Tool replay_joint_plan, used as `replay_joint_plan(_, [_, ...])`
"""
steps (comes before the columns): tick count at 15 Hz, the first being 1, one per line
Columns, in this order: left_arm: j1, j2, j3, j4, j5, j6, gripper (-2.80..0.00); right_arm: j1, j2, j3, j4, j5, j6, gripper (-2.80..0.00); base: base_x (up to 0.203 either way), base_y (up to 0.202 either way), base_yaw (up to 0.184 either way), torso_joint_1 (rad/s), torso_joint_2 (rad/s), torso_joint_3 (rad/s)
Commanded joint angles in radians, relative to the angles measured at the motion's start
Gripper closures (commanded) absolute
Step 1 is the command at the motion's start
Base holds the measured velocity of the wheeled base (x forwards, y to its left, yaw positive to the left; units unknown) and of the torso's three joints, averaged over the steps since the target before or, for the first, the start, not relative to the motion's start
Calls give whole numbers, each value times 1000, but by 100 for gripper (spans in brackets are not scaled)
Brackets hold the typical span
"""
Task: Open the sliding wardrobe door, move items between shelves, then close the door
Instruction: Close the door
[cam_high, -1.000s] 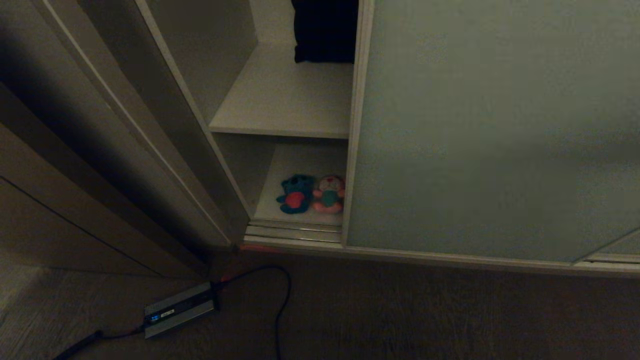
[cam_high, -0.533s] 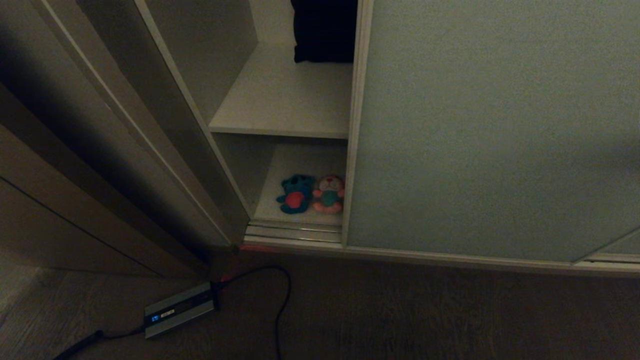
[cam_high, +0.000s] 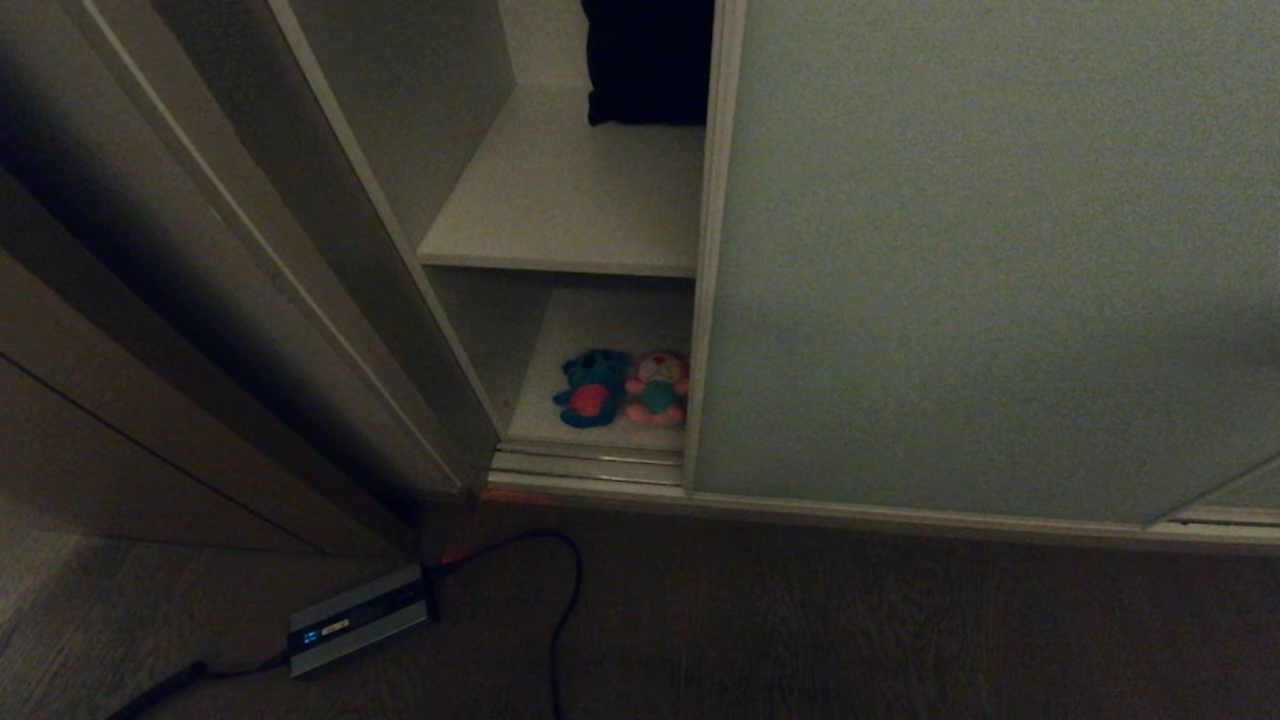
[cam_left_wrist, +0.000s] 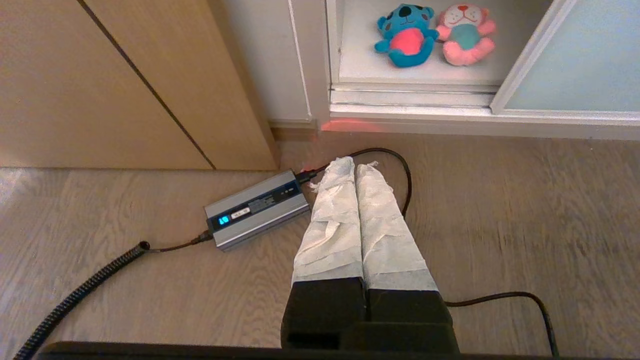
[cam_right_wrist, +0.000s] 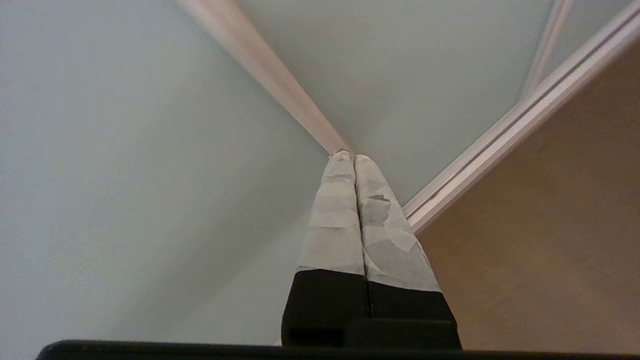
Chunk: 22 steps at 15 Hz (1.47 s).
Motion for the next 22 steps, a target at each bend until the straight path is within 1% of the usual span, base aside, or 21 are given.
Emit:
replay_joint_plan(1, [0, 2, 0, 0, 0, 0, 0, 19, 57, -4, -6, 18, 38, 0, 0, 0, 0, 0, 0, 0])
replay_joint_plan(3, [0, 2, 0, 0, 0, 0, 0, 40, 86, -4, -46, 19, 64, 0, 0, 0, 0, 0, 0, 0])
replay_joint_plan(7, [0, 2, 0, 0, 0, 0, 0, 72, 120, -2, -174, 17, 132, 0, 0, 0, 0, 0, 0, 0])
replay_joint_plan(10, [0, 2, 0, 0, 0, 0, 0, 97, 138, -1, -218, 19, 191, 0, 0, 0, 0, 0, 0, 0])
replay_joint_plan(13, [0, 2, 0, 0, 0, 0, 0, 121, 164, -1, -264, 17, 197, 0, 0, 0, 0, 0, 0, 0])
replay_joint_plan(16, [0, 2, 0, 0, 0, 0, 0, 126, 193, -1, -358, 16, 203, 0, 0, 0, 0, 0, 0, 0])
replay_joint_plan(22, [0, 2, 0, 0, 0, 0, 0, 134, 242, -5, -438, 12, 204, 0, 0, 0, 0, 0, 0, 0])
